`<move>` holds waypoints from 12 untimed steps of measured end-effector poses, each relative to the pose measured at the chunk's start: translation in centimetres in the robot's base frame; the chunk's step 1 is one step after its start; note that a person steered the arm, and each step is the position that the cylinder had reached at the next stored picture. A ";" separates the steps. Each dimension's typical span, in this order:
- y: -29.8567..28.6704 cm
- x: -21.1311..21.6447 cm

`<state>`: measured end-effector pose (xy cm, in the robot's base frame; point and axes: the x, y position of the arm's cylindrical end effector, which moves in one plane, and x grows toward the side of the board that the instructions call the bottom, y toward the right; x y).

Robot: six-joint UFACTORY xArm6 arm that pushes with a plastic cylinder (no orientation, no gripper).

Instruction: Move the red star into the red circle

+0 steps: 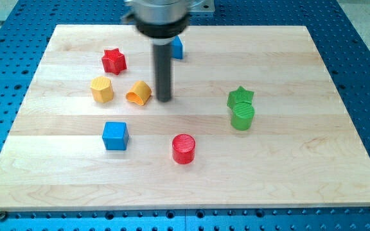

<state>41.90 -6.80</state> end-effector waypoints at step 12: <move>-5.9 -10.1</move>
<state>31.76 -12.66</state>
